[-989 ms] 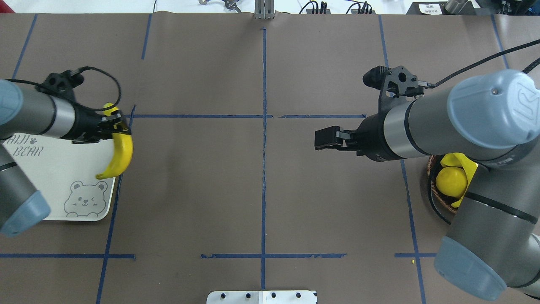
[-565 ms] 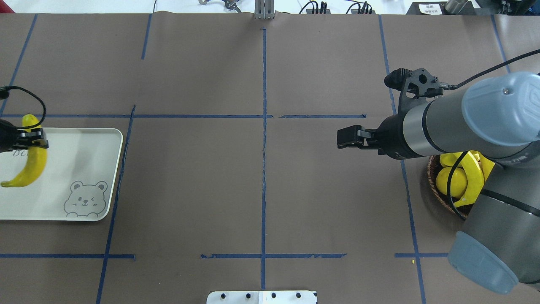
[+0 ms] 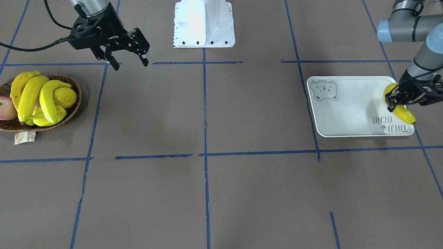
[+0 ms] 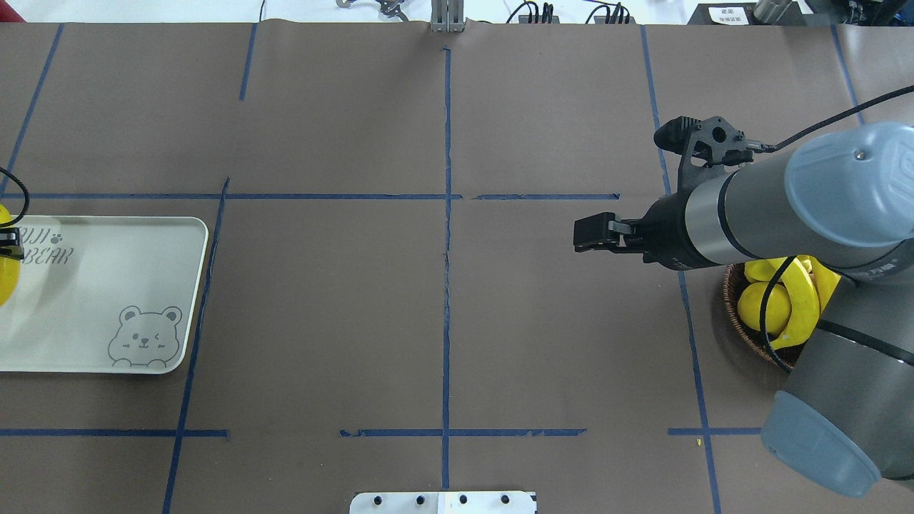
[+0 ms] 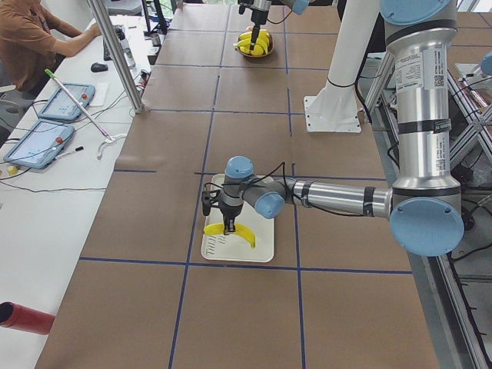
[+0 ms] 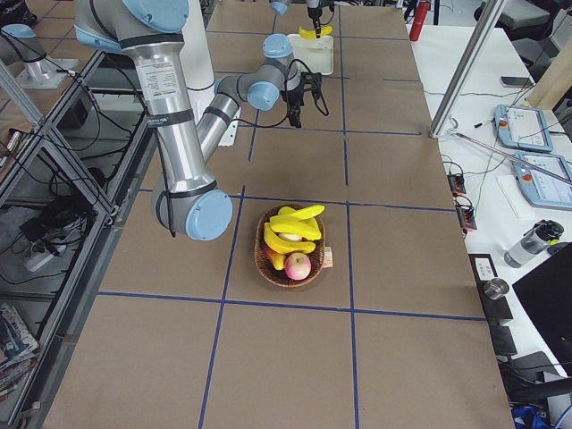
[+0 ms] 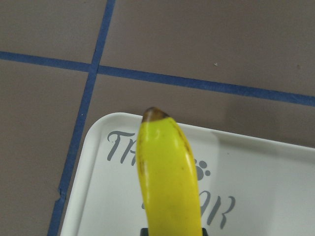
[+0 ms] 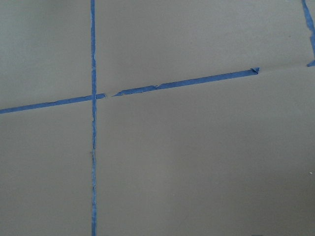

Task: Transfer all bananas from basket to plate

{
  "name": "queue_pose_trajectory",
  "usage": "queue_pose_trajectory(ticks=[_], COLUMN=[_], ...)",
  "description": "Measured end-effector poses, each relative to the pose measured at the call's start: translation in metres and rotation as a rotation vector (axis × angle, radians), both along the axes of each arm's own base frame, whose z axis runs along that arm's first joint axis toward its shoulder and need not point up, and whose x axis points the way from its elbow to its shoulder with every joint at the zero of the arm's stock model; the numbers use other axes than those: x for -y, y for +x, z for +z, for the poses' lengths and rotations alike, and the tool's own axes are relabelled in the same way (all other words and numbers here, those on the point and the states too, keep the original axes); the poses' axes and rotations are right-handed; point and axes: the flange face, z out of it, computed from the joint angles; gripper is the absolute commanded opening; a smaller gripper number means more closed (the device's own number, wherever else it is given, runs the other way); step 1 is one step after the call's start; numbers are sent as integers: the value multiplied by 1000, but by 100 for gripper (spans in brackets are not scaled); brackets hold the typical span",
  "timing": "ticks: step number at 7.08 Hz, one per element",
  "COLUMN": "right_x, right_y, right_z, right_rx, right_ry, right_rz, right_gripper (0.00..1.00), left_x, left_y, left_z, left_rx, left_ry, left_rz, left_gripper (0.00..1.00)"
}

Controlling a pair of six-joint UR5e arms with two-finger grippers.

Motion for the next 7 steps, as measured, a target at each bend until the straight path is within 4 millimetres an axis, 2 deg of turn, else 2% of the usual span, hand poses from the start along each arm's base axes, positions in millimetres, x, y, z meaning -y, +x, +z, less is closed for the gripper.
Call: queue_pose_trajectory(ticks=[2,4,5,7], right_x=[1,1,-2,-10], right_y=[3,14,26,74], right_z=[1,6,15,54], right_rx=[-10,-81,-126,-232], right_ry=[-3,10,30,94], right_rz=[1,-23,-46,-97], right_gripper=[100,100,100,100], left_x=[-1,0,3,16], left_y=[-1,-3,-13,-44], left_z=[6,-9,-28,-75], left_rx=[-7,-56,-110,-216], left_ry=[11,24,22,-14], left_rz=[0,11,9,-14], left_gripper=[100,100,100,100])
